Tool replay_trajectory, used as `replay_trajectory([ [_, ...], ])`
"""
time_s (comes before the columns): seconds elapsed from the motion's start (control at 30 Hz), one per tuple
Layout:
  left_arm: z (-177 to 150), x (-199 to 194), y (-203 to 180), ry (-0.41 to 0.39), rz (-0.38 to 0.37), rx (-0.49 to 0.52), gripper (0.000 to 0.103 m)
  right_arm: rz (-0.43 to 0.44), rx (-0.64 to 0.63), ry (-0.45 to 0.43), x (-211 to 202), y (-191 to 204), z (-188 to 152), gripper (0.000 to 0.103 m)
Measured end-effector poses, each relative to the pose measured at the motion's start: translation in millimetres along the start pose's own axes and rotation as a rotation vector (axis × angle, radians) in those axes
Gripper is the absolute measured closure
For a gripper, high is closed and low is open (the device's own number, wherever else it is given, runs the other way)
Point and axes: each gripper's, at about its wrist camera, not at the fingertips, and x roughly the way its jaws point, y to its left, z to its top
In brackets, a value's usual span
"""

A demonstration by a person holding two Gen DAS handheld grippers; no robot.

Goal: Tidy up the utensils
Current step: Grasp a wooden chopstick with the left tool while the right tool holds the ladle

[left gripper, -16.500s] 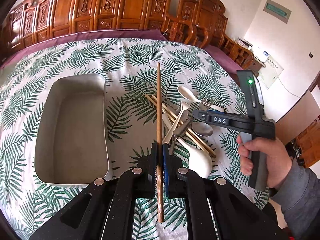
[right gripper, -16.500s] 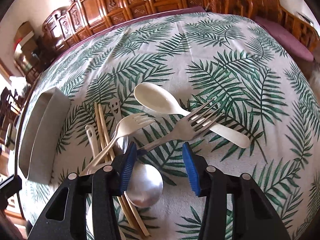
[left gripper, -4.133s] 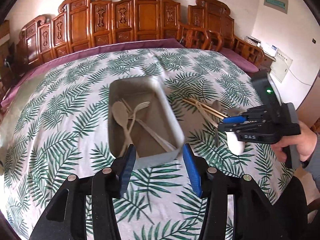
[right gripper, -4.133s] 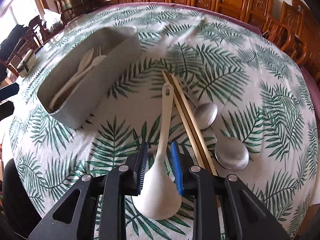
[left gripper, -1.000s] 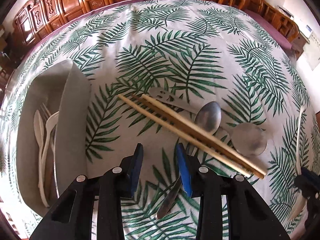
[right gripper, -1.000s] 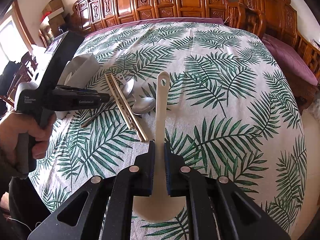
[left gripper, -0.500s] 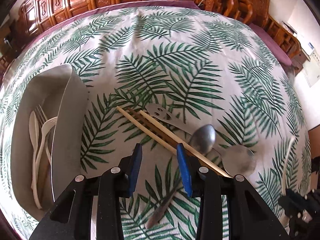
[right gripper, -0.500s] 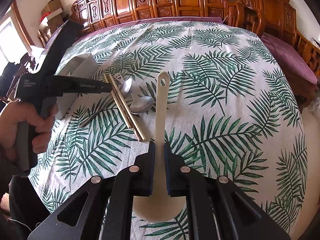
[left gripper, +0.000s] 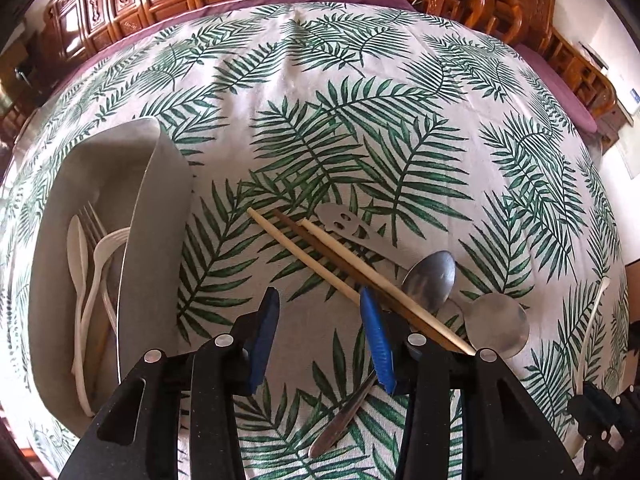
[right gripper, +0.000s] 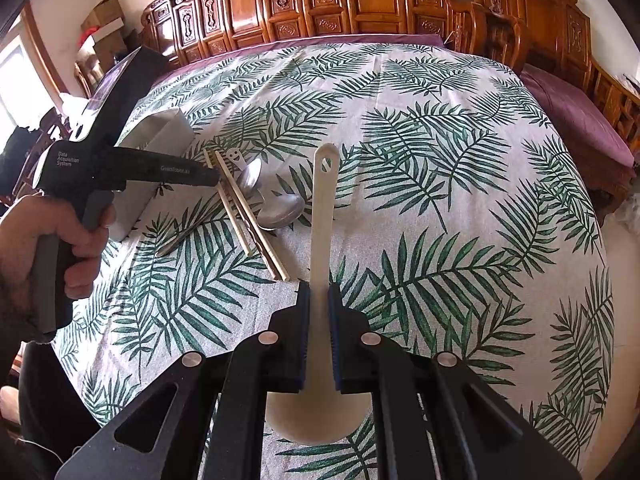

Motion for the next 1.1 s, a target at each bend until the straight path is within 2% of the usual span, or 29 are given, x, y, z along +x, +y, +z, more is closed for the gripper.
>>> replay_trajectory([
  [0.1, -0.3, 2.1, 2.1, 0.016, 0.024, 0.003, 0.062, -0.001, 0.000, 0.000, -0.6, 0.2, 0.1, 0.092],
  [0.17, -1.9, 5.4, 5.3, 0.035, 0.007, -0.013, 0.062, -0.001, -0.001, -0.001, -0.7, 0.3, 0.0, 0.092],
  [0.43, 2.1, -7.1, 6.0, 0.010, -0.051, -0.035, 0.061, 0.001, 0.003, 0.001, 0.0, -0.7, -0.3, 0.092],
  [0.6, 7.5, -4.8, 1.6, 0.004, -0.058, -0.048, 0.057, -0.001, 0.005, 0.003, 1.1, -1.2, -1.2, 0.092],
  [0.87, 11.9, 7.6, 2.8, 0.028, -0.037, -0.064, 0.056, -0.001, 0.008, 0.004, 1.9, -2.6, -1.8, 0.092],
  [1.1, 13.3, 10.5, 3.0, 0.028, -0.015, -0.056, 0.051, -0.003, 0.008, 0.003, 1.5, -2.9, -1.7, 0.092],
])
